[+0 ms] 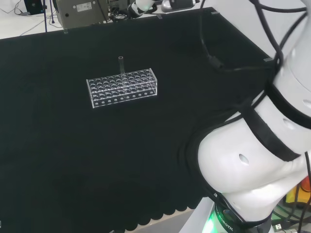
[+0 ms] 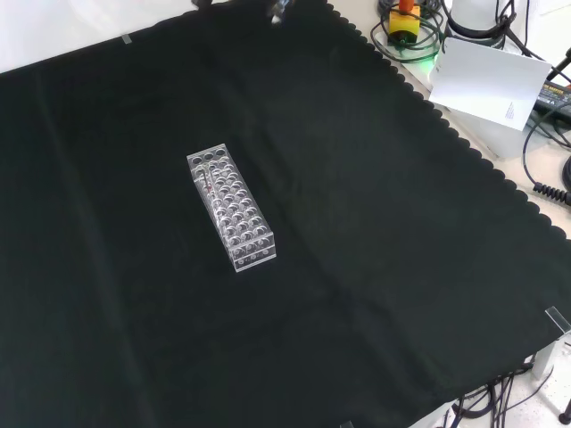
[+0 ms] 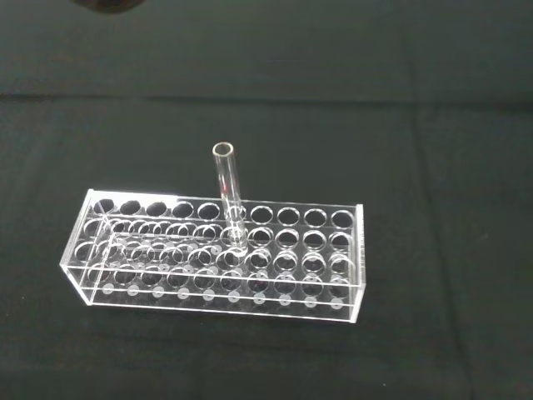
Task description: Pick up the test tube.
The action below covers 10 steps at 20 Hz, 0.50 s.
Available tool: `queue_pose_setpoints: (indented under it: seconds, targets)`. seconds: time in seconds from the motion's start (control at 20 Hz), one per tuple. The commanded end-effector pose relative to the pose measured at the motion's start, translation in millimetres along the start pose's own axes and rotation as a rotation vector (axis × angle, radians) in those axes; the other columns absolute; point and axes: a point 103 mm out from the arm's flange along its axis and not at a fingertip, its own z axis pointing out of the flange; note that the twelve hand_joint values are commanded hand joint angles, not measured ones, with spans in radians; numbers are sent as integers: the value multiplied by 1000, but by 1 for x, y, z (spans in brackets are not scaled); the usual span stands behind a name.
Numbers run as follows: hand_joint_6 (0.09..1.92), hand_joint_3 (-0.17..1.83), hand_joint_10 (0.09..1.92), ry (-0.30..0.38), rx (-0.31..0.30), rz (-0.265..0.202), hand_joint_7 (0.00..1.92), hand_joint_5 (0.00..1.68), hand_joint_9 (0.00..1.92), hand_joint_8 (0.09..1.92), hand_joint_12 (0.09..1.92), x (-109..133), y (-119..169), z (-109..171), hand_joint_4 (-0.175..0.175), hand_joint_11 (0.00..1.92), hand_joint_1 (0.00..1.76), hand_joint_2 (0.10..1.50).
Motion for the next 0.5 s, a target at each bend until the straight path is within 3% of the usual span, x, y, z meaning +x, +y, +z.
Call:
queue_pose_setpoints:
  seconds: [0.05, 0.5]
  targets:
    - [87, 415, 918, 30, 40, -30, 300, 395, 381, 888, 1532, 11, 67, 23, -108, 219, 720, 762]
    - [87, 455, 871, 44, 127, -39, 423, 454, 500, 876, 1491, 19, 120, 66, -121, 307, 755, 745]
